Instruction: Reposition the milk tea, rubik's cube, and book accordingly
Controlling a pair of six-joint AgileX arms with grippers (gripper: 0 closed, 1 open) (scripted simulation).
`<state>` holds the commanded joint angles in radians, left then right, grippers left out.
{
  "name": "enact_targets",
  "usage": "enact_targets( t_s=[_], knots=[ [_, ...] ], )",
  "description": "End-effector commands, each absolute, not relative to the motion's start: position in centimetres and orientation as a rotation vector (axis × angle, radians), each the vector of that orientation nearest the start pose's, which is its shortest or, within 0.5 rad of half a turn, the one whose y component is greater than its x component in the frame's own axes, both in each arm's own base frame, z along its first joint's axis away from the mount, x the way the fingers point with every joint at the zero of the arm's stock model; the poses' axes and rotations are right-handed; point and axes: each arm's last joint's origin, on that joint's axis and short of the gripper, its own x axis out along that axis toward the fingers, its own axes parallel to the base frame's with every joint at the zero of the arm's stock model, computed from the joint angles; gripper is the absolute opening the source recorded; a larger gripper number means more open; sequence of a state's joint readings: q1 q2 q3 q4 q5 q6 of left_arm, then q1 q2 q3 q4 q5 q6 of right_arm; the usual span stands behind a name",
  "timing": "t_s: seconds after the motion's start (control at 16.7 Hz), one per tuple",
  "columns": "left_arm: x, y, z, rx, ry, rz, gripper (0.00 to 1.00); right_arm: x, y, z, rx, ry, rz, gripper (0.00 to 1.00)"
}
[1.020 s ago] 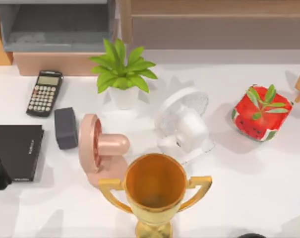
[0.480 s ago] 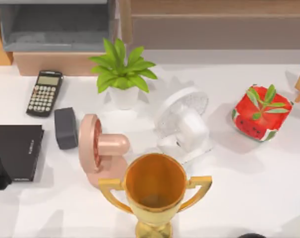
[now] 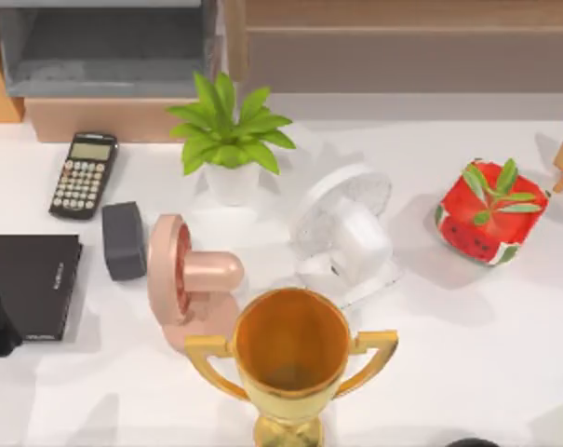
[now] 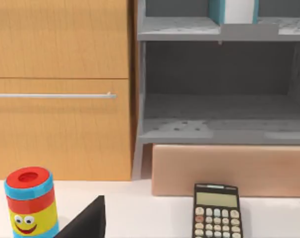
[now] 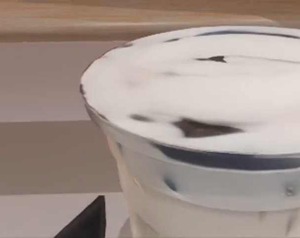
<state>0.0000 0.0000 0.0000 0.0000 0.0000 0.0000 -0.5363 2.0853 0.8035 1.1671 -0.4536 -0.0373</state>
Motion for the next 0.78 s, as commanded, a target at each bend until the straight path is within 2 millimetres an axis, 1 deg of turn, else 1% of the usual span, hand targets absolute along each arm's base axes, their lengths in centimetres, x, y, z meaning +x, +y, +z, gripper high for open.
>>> enact_targets(
  t_s=[0.12, 0.36, 0.6, 0.78],
  knots=[
    [10.6, -0.1, 16.0, 0.000, 0.000, 0.000, 1.00, 32.9, -18.5, 10.5, 0.026, 0.117, -0.072, 1.00],
    [10.6, -0.1, 16.0, 0.000, 0.000, 0.000, 1.00, 32.5, -18.8, 11.9, 0.059, 0.147, -0.098, 1.00],
    [10.6, -0.1, 16.0, 0.000, 0.000, 0.000, 1.00, 32.0, -17.5, 13.9, 0.019, 0.124, -0.062, 1.00],
    [10.6, -0.1, 16.0, 0.000, 0.000, 0.000, 1.00, 31.9, -17.1, 14.5, -0.006, 0.108, -0.044, 1.00]
  ],
)
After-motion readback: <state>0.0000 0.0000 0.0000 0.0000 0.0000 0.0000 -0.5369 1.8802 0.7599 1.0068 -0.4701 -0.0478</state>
